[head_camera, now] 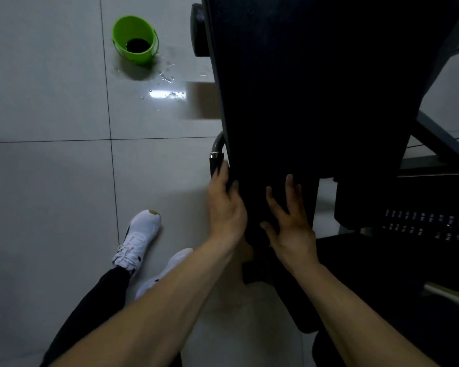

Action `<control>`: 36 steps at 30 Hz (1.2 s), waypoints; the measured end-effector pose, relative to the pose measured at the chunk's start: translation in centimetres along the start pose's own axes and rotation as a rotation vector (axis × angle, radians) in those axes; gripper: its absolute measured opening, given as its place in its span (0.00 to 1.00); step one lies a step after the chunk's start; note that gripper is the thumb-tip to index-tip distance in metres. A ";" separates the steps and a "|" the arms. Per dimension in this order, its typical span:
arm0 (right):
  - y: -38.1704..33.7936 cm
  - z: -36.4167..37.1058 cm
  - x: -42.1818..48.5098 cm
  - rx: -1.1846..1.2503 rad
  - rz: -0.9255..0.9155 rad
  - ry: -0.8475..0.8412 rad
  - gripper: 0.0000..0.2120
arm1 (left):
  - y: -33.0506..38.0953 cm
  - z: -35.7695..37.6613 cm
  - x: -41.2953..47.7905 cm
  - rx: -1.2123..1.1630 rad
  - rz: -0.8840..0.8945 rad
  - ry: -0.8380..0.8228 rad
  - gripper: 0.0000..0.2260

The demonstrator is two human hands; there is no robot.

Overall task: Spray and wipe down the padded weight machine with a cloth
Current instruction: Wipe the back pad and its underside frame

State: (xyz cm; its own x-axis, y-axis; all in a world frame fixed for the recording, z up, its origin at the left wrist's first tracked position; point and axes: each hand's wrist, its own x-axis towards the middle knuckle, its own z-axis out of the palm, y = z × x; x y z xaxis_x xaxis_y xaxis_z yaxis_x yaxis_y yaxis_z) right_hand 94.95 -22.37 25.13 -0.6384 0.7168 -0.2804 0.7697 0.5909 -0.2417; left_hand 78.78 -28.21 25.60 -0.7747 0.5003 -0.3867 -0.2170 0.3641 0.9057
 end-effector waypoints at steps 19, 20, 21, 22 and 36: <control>-2.8 -3.0 -3.8 0.744 0.728 0.012 0.18 | -5.7 -0.3 -9.8 -0.149 -0.821 -0.217 0.14; -3.7 -3.5 -4.6 0.768 0.807 -0.032 0.16 | -4.3 -0.8 -9.8 -0.155 -0.835 -0.218 0.12; -4.7 -3.7 -4.9 0.792 0.835 -0.088 0.15 | -3.3 -1.1 -9.8 -0.195 -0.848 -0.233 0.11; -5.5 -3.8 -5.0 0.845 0.856 -0.156 0.16 | -2.0 -1.3 -9.8 -0.261 -0.873 -0.281 0.13; -10.2 3.5 -2.3 1.778 1.648 0.323 0.16 | 0.7 -0.7 -2.5 0.460 -0.169 -0.610 0.19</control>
State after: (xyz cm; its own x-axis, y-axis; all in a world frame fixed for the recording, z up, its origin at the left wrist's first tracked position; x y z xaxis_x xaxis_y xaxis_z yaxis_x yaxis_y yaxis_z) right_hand 88.50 -31.31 24.99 0.3510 0.1857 -0.9178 -0.4040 -0.8541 -0.3274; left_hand 80.16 -29.79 27.36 -0.2607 0.7039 -0.6607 0.0685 0.6962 0.7146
